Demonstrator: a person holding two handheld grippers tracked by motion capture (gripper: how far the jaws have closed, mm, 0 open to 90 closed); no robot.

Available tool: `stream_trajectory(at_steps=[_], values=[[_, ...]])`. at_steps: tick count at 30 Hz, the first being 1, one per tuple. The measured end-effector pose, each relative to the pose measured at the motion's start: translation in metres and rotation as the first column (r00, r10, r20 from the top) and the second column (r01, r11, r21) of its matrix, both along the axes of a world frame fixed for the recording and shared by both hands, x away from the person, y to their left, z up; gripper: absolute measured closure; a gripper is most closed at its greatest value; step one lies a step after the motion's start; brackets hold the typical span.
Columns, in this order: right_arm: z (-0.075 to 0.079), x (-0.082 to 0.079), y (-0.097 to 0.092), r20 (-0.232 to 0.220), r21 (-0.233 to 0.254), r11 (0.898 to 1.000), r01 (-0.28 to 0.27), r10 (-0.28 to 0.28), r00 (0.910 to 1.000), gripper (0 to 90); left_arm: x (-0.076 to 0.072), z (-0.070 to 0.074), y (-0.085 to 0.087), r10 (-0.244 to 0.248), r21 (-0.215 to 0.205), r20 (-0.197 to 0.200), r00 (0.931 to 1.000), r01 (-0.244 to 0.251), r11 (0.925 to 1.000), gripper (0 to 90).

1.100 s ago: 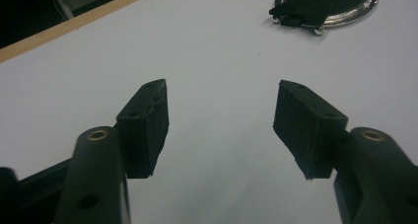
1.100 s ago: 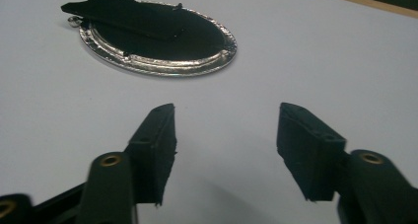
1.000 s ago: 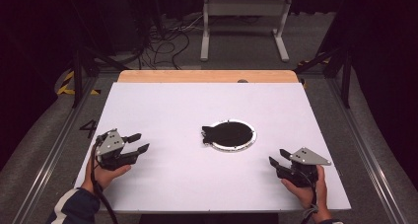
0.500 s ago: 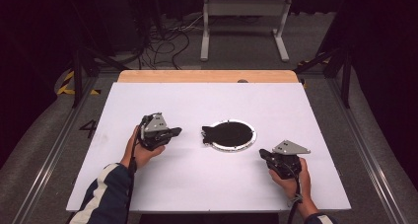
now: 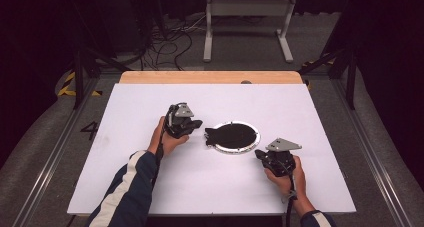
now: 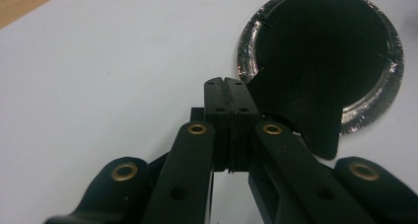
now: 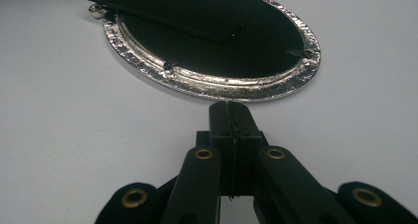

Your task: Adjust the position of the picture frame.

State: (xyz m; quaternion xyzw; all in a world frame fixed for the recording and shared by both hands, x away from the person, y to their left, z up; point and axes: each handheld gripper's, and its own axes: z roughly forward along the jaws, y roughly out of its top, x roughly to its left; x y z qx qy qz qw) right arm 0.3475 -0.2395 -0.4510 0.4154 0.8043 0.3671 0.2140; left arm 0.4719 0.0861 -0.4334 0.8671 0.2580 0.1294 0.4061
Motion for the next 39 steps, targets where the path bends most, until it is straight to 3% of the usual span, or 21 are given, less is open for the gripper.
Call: stream_trajectory(at_steps=[3, 7, 14, 17, 21, 22, 24, 27, 29, 35, 37, 39], values=[[-0.001, 0.001, -0.001, -0.012, 0.001, 1.000, 0.005, -0.005, 0.9999, 90.0, 0.006, -0.001, -0.008, -0.002, 0.008, 0.002, 1.0000, 0.002, 1.0000, 87.0], [-0.002, 0.001, 0.001, -0.013, 0.005, 1.000, -0.006, 0.006, 0.9999, 90.0, 0.011, -0.005, -0.019, 0.002, 0.018, -0.024, 0.9997, -0.001, 0.9998, 86.5], [-0.006, 0.002, 0.005, -0.024, -0.016, 1.000, -0.012, 0.012, 0.9997, 90.0, 0.015, -0.012, -0.032, -0.022, 0.076, -0.035, 0.9992, 0.024, 0.9968, 86.8], [-0.007, 0.003, 0.005, -0.027, -0.017, 1.000, -0.010, 0.010, 0.9996, 90.0, 0.015, -0.012, -0.032, -0.027, 0.066, -0.041, 0.9988, 0.030, 0.9974, 86.9], [-0.008, 0.005, 0.005, -0.029, -0.012, 1.000, -0.007, 0.006, 0.9996, 90.0, 0.014, -0.010, -0.031, -0.070, 0.071, -0.054, 0.9961, 0.074, 0.9948, 89.6], [-0.008, 0.006, 0.006, -0.028, -0.013, 1.000, -0.007, 0.006, 0.9996, 90.0, 0.014, -0.010, -0.030, -0.098, 0.054, -0.081, 0.9918, 0.103, 0.9932, 89.6], [-0.008, 0.007, 0.009, -0.026, -0.016, 1.000, -0.006, 0.005, 0.9997, 90.0, 0.011, -0.008, -0.031, -0.119, 0.080, -0.074, 0.9902, 0.124, 0.9890, 89.6], [-0.008, 0.009, 0.010, -0.024, -0.015, 1.000, -0.004, 0.004, 0.9997, 90.0, 0.009, -0.005, -0.036, -0.075, 0.175, 0.009, 0.9971, 0.073, 0.9819, 87.2], [-0.008, 0.010, 0.011, -0.024, -0.016, 1.000, -0.006, 0.005, 0.9997, 90.0, 0.010, -0.007, -0.037, -0.054, 0.178, 0.021, 0.9983, 0.050, 0.9828, 87.0], [-0.008, 0.010, 0.010, -0.025, -0.013, 1.000, -0.010, 0.010, 0.9996, 90.0, 0.017, -0.014, -0.036, -0.029, 0.164, 0.014, 0.9995, 0.026, 0.9861, 86.8], [-0.008, 0.011, 0.010, -0.024, -0.013, 1.000, -0.011, 0.010, 0.9996, 90.0, 0.019, -0.017, -0.039, -0.027, 0.202, 0.016, 0.9995, 0.023, 0.9791, 85.6], [-0.008, 0.011, 0.010, -0.024, -0.016, 1.000, -0.012, 0.012, 0.9996, 90.0, 0.022, -0.019, -0.040, -0.022, 0.189, 0.003, 0.9998, 0.021, 0.9817, 85.5]])
